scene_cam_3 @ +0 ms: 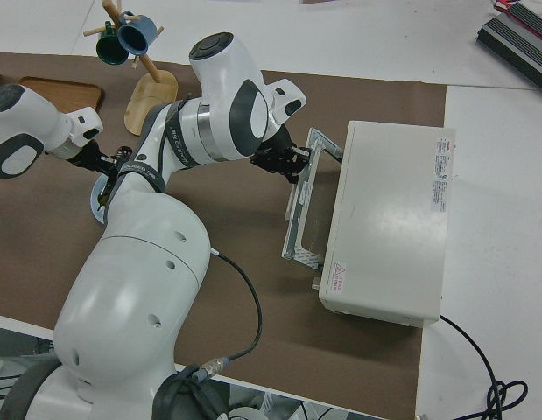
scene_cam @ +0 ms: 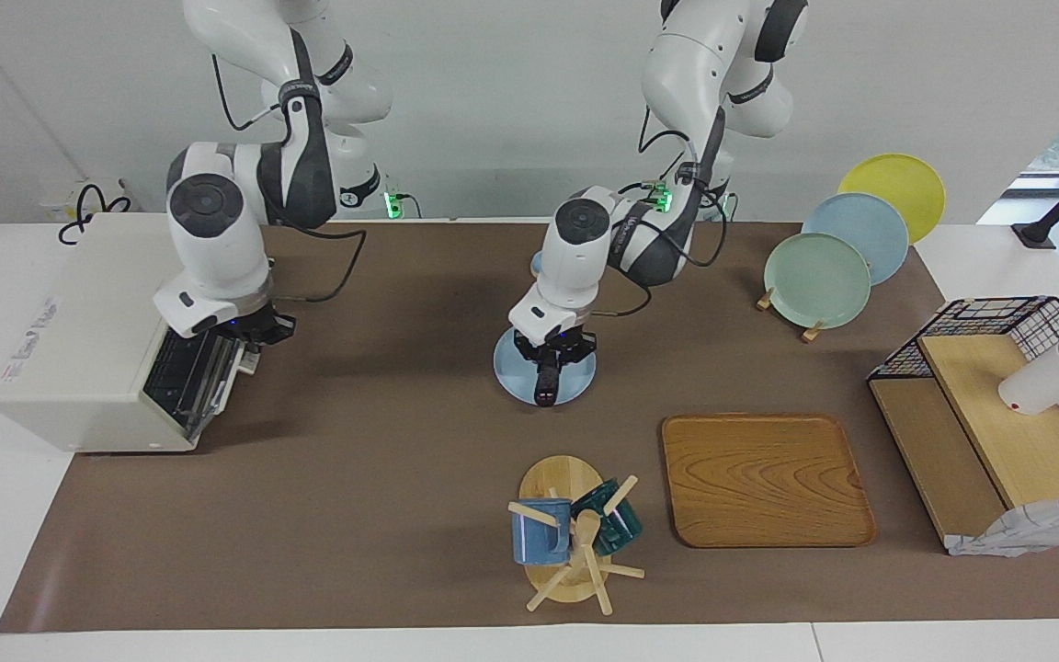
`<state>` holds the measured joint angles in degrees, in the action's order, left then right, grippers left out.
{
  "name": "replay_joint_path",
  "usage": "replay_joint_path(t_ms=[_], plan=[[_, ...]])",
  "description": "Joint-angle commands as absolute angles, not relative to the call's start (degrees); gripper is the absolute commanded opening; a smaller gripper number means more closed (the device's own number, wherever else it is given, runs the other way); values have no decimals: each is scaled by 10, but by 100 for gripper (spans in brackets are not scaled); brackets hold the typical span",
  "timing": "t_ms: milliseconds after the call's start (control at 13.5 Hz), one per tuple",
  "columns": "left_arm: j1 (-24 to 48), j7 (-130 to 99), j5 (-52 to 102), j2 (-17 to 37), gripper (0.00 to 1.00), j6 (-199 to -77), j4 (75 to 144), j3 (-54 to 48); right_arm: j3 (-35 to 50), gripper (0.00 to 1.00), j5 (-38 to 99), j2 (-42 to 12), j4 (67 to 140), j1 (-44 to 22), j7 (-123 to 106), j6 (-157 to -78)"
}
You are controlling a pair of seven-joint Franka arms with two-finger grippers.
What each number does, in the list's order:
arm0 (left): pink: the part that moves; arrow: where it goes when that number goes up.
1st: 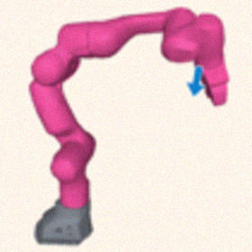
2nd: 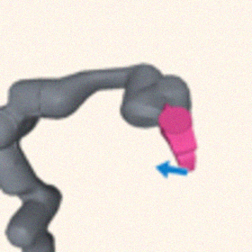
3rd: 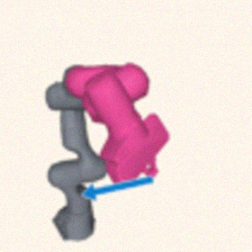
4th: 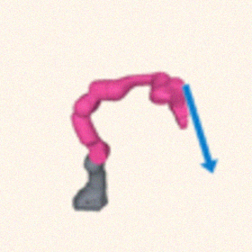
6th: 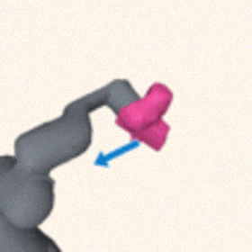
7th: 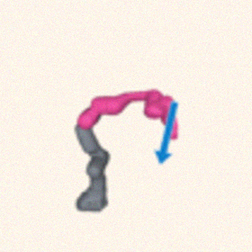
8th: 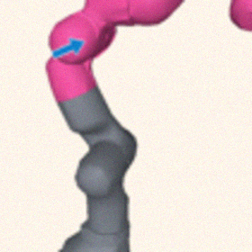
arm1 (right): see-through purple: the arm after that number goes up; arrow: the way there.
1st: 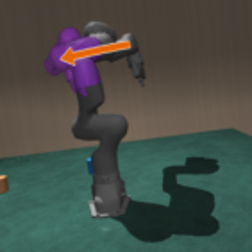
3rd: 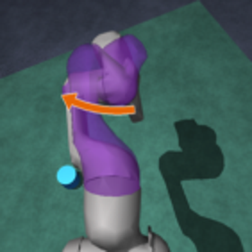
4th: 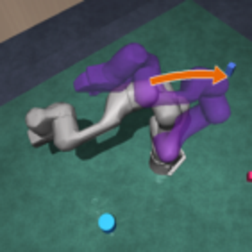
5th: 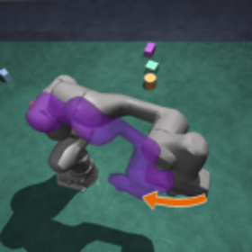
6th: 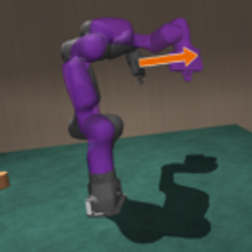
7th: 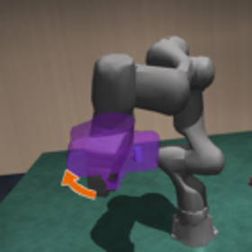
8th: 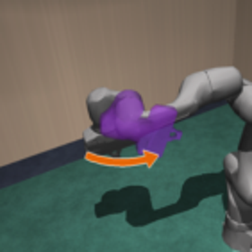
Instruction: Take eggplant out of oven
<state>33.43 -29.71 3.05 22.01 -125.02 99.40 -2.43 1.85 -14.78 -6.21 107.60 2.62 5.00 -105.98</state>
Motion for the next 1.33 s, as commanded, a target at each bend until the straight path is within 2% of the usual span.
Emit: replay_joint_path(t_ms=[0, 296, 370, 444, 519, 593, 667, 815, 963, 1037, 1259], plan=[[252, -246, 54, 216, 0, -1167, 925, -28, 18, 0, -159, -76, 1071, 61, -1, -1064], [136, -152, 57, 245, 0, -1175, 909, -29, 18, 0, -76, -48, 1003, 69, -32, -965], [123, -142, 56, 270, 0, -1181, 890, -27, 17, 4, -49, -39, 1002, 68, -36, -960], [109, -132, 55, 297, 0, -1191, 868, -27, 18, 17, -42, -30, 1002, 62, -36, -959], [89, -119, 54, 317, 0, -1195, 849, -27, 25, 37, -42, -26, 1002, 59, -36, -959], [72, -100, 54, 338, 0, -1198, 827, -28, 34, 78, -42, -22, 1002, 50, -38, -959], [69, -82, 51, 346, 0, -1223, 828, -27, 37, 100, -42, -13, 1002, 46, -39, -960], [65, -58, 52, 340, 0, -1263, 865, -26, 38, 100, -41, -2, 1004, 45, -35, -959], [65, -55, 52, 339, 0, -1259, 865, -25, 37, 100, -41, 1, 1004, 47, -38, -967], [65, -47, 51, 339, 99, -1253, 863, -25, 37, 100, -39, 1, 1001, 49, -40, -970], [65, -39, 50, 337, 100, -1210, 838, -25, 29, 100, -12, -10, 980, 29, -60, -972]])
